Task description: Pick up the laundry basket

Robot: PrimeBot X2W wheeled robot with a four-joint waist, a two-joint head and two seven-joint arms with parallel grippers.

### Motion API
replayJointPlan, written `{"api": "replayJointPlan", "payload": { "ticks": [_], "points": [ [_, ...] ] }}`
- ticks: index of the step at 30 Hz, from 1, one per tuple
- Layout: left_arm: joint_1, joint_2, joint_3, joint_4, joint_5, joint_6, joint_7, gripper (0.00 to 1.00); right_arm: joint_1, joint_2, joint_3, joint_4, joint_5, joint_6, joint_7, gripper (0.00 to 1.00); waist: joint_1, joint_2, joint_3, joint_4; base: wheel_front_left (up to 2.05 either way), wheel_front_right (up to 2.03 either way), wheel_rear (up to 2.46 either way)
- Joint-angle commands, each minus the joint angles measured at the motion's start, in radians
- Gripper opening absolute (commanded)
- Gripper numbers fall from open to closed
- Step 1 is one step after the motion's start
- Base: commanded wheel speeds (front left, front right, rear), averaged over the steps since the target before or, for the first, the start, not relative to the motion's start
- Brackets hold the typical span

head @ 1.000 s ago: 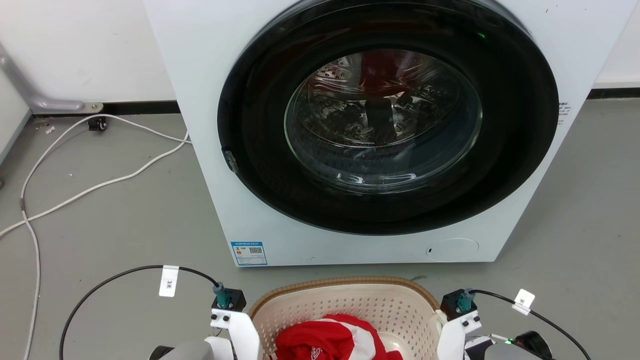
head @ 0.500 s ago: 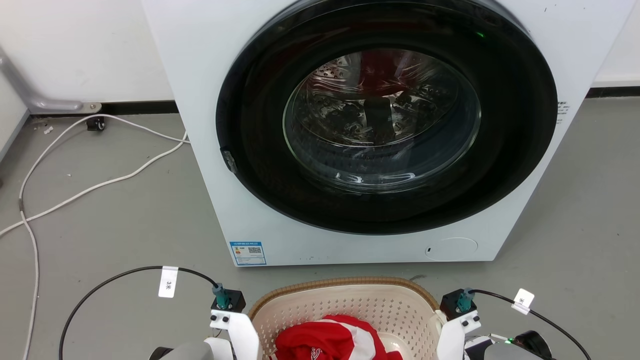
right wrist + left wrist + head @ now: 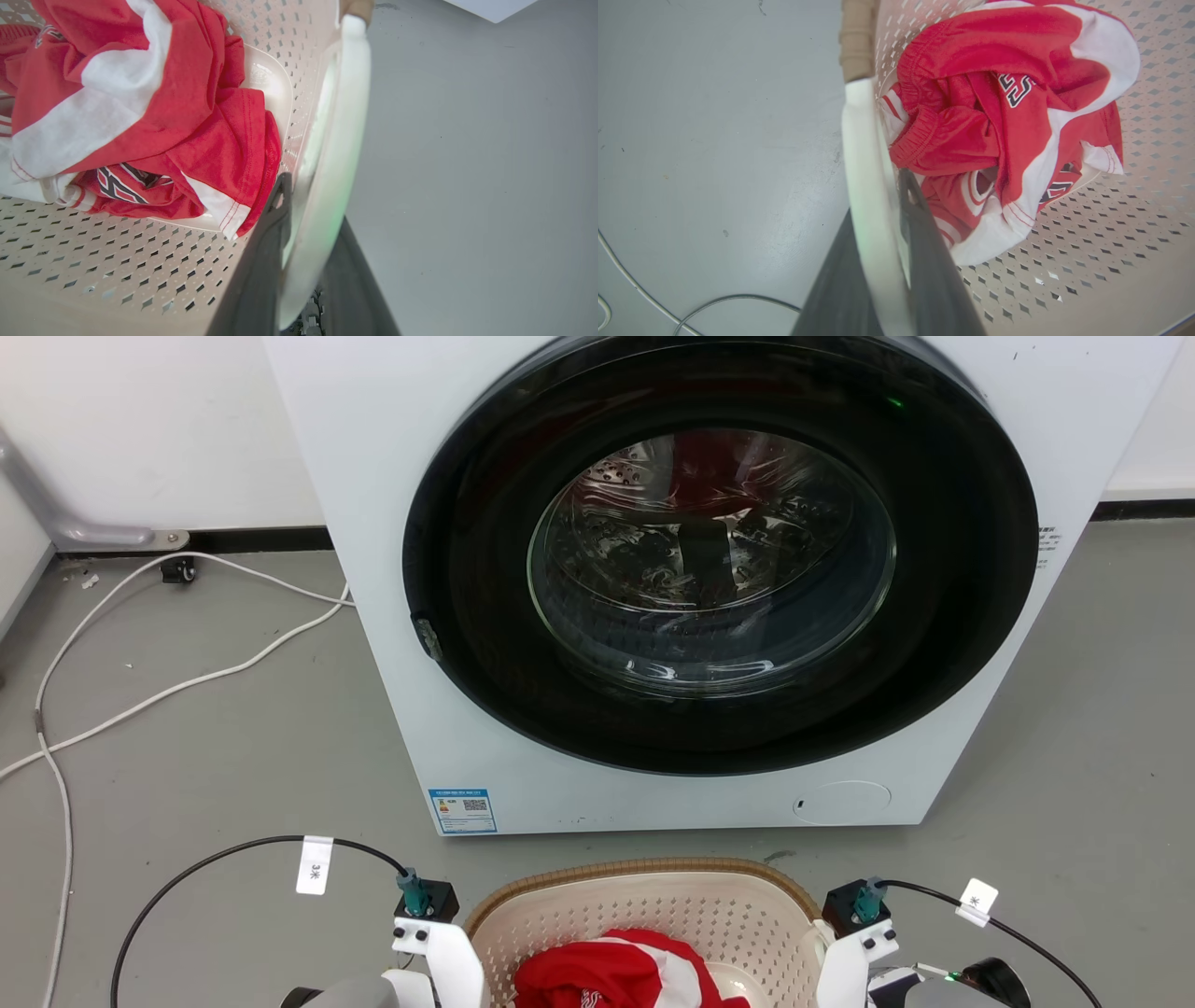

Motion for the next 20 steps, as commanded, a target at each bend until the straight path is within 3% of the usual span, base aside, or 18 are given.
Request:
{"api": "replayJointPlan", "payload": {
  "ticks": [1, 20],
  "points": [
    [-0.019, -0.021, -0.004, -0.022, -0.004, -0.026, -0.003, 0.00, -0.013, 0.020, 0.009, -0.011, 0.004, 0.013, -0.009, 0.00, 0.0000, -0.0001, 0.000, 0.000, 0.00, 0.00, 0.00],
    [-0.016, -0.019, -0.021, -0.026, -0.021, -0.026, -0.001, 0.00, -0.013, 0.014, 0.045, -0.011, 0.042, 0.013, -0.004, 0.00, 0.0000, -0.0001, 0.004, -0.001, 0.00, 0.00, 0.00]
  ]
}}
